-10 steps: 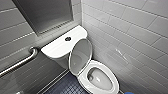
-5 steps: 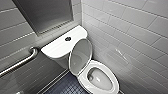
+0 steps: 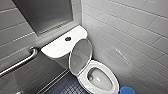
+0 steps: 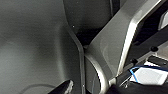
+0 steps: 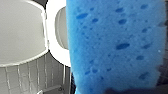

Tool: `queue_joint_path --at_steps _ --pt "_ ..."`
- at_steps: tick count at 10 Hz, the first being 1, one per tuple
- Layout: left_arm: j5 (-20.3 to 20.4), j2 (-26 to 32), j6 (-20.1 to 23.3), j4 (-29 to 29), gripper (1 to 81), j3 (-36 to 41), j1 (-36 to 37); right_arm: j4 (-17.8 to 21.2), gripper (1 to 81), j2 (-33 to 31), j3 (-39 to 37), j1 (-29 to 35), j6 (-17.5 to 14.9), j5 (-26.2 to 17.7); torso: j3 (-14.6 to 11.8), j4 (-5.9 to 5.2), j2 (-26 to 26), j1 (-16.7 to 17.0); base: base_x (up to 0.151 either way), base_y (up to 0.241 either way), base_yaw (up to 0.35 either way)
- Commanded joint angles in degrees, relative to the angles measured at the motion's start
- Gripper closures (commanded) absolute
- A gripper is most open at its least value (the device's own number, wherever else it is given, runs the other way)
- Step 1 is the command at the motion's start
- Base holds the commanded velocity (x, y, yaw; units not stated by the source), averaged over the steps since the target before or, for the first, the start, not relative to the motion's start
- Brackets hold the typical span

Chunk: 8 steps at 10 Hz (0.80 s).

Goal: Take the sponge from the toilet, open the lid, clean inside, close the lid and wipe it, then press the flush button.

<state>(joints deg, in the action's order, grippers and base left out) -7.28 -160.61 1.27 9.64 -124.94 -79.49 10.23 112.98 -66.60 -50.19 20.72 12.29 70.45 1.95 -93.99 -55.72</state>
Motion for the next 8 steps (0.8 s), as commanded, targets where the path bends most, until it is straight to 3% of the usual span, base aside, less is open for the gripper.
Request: queue_joint_path --at_steps 1,5,8 --pt "-4.9 0.2 0.2 0.3 1.0 1.0 -0.9 -2.3 81.1 6.2 -8.1 16.5 -3.0 -15.4 0.0 0.0 0.0 0.0 0.0 0.0 0.0" --pt "-3.5 -0.4 0.1 0.2 1.0 -0.9 -0.9 -2.6 81.1 19.8 -21.8 28.6 -2.5 -26.9 0.0 0.0 0.0 0.0 0.0 0.0 0.0" --pt "-3.5 -0.4 0.1 -0.2 1.0 -1.4 -0.9 -3.1 81.1 29.2 -32.6 33.2 -2.6 -28.5 0.0 0.0 0.0 0.0 0.0 0.0 0.0"
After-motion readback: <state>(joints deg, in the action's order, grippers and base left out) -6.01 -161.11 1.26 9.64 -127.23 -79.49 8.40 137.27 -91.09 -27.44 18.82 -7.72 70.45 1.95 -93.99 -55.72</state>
